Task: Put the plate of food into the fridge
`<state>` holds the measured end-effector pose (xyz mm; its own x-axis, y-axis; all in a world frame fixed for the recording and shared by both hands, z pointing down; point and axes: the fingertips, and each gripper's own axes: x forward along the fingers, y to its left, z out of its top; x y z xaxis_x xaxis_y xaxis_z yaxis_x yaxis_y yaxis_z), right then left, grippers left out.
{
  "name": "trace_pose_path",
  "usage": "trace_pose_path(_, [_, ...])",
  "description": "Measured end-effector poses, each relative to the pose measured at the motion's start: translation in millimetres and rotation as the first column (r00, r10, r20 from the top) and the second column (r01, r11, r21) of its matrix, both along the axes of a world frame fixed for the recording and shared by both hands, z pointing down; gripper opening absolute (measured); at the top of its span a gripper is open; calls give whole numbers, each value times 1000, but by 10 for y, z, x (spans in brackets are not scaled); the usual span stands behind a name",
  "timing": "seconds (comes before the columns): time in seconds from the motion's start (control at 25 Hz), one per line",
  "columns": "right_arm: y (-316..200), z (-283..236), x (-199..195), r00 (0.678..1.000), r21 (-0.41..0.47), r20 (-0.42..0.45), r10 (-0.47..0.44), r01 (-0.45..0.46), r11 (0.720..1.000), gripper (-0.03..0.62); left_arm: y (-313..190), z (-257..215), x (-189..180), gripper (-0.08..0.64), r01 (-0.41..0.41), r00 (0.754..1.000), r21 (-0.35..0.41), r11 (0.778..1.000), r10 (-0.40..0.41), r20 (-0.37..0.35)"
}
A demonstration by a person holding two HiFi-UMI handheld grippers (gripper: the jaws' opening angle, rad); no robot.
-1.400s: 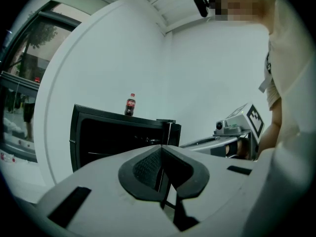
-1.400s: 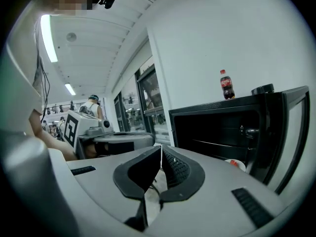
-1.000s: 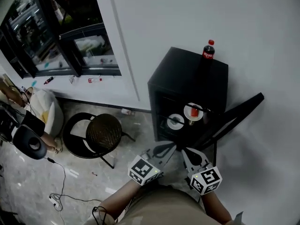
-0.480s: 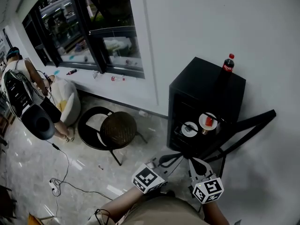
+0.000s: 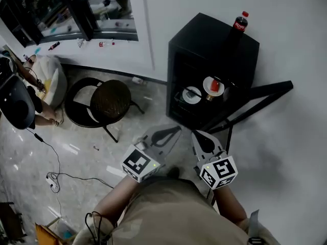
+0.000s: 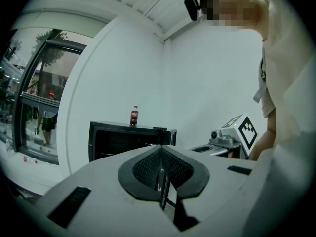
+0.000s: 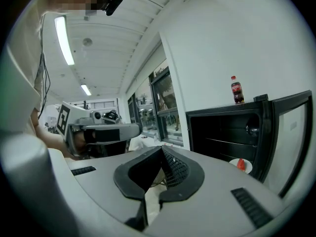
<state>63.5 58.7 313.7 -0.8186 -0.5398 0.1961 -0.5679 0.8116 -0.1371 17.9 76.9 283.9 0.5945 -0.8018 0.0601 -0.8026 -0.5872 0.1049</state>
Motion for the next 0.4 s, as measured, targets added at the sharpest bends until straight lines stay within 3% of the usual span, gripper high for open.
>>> trace_pose_path(0.4, [233,15,-622,999,-4,-50,-5,4,1000,21,190,-130,-695,11,-3,999,39,999,4,-35])
